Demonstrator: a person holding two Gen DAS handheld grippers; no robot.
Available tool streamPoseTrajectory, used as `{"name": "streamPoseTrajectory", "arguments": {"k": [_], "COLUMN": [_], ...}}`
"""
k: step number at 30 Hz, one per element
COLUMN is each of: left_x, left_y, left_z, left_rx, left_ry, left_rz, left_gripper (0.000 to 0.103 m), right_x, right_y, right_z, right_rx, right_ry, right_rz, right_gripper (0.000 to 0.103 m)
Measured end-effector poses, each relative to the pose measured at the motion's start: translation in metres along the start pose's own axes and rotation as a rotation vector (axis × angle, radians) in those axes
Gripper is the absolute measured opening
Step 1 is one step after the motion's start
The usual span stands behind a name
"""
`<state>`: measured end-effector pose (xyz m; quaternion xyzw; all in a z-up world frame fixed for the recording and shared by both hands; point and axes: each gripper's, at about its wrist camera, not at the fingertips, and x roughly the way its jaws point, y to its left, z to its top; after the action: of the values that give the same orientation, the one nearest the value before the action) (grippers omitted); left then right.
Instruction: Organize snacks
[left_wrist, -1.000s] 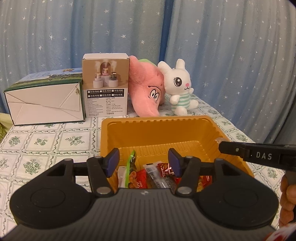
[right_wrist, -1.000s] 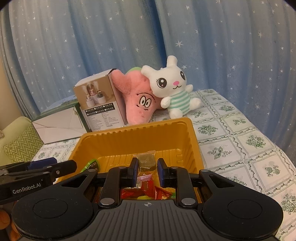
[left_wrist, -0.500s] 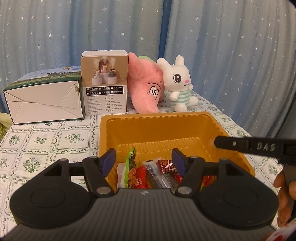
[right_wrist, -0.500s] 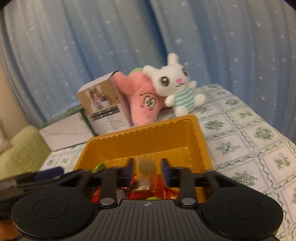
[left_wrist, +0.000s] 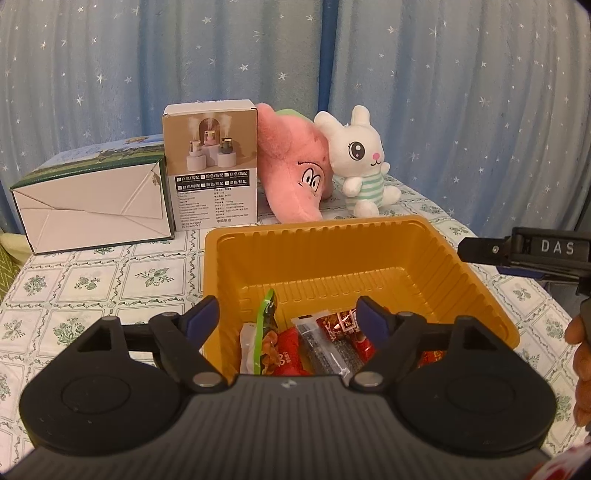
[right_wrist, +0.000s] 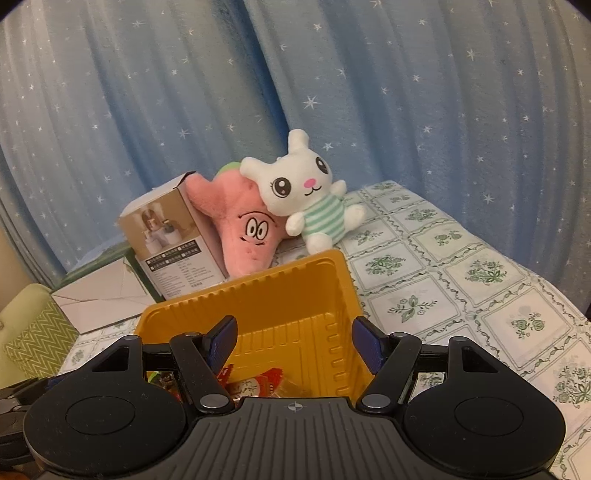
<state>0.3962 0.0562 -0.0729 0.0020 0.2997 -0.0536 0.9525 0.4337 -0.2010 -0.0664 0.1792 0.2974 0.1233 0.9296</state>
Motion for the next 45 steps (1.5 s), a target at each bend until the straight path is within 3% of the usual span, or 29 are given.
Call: {"name": "streamPoseTrajectory", "arguments": {"k": [6,10,14,16,22,30,45], "left_x": [-0.003,-0.011,-0.023,-0.032,-0.062,-0.109,-0.239], "left_y": [-0.003,-0.002,-0.002,-0.002,-0.006,-0.017,-0.054], "left_z": [-0.002,-0.004,-0.007,-0.010,-0.027,-0.048,-0.071], "left_rx": [0.024,0.031,0.014,0.001,-0.029,-0.088,-0.153], "left_ry": [-0.015,-0.029,-0.038,-0.043,-0.031,0.006,0.072], "left_rz": [0.049,0.081,0.089,0.082,0.071,0.066,0.071], "left_gripper": [0.089,0.102,0.103,0.103,0.103,0.103,0.103], "right_x": [-0.001,-0.005,-0.011,-0.016,-0.038,-0.089,-0.214], "right_y": [0.003,0.010,0.016,0.016,0.010,0.004,0.012], "right_z": [-0.001,-0.003,-0.008,-0.011,-0.023,-0.051,-0.082], "right_rx": [-0.036,-0.108,-0.169,-0.170,-0.164,-0.163,-0.112], "right_ry": [0.003,-0.002,0.003,0.007,0.059,0.099,0.217], "right_rz": [-0.026,-0.049,-0.080,-0.082,-0.071,-0.081,-0.085], "right_gripper": [0.069,0.069,0.072,0.082,0.084,0.085,0.085]}}
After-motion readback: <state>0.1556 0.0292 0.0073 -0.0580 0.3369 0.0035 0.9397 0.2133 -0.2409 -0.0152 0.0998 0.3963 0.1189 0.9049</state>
